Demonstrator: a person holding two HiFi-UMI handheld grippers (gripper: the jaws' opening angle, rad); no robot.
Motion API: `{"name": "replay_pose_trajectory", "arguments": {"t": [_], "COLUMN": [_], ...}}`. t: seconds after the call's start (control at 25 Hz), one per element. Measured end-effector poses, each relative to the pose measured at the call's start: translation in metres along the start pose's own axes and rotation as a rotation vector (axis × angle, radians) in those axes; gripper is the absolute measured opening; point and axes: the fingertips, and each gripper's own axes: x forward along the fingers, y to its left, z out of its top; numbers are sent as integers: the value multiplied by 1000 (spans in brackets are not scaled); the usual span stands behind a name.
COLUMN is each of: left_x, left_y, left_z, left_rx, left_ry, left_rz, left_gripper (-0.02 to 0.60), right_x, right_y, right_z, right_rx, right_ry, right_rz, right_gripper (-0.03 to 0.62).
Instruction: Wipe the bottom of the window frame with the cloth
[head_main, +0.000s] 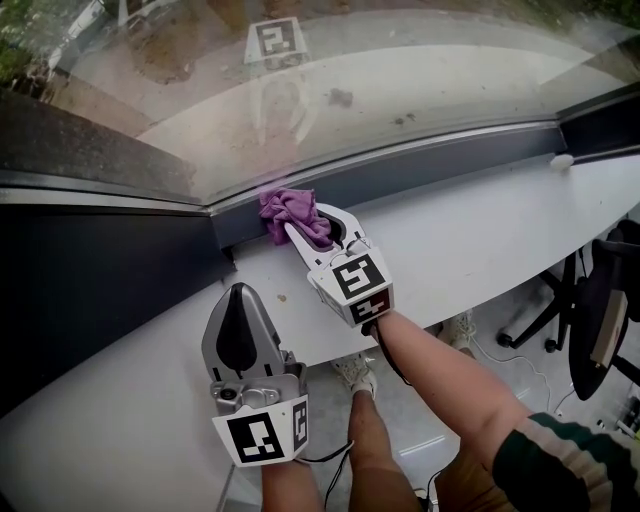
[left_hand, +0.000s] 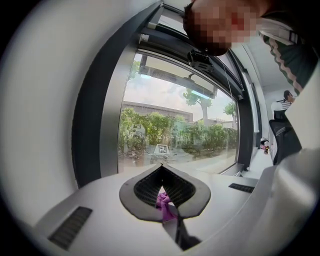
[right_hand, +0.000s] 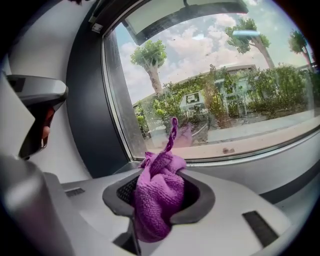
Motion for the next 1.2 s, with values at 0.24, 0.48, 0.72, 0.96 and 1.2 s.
{"name": "replay_pose_trajectory", "arguments": {"t": [0.24, 0.48, 0.72, 0.96, 1.2], "left_x": [1, 4, 4, 12, 22], "left_y": [-4, -12, -13, -24, -43], "left_z": [-2, -2, 1, 0, 1], "left_rx": [-6, -8, -11, -18, -9], "left_ry": [-8, -9, -11, -7, 34], "left_rz": [-15, -30, -33, -46, -39], "left_gripper": [6, 6, 6, 6, 6], "right_x": [-2, -9, -11, -17, -31], "right_y": [-2, -13, -17, -27, -48], "right_z": [-2, -6, -4, -2, 0], "right_rx": [-6, -1, -6, -26, 5], "right_ry": [-3, 0, 2, -3, 3], "right_rz": [-8, -20, -20, -20, -25], "right_gripper": [144, 144, 144, 144, 144]}}
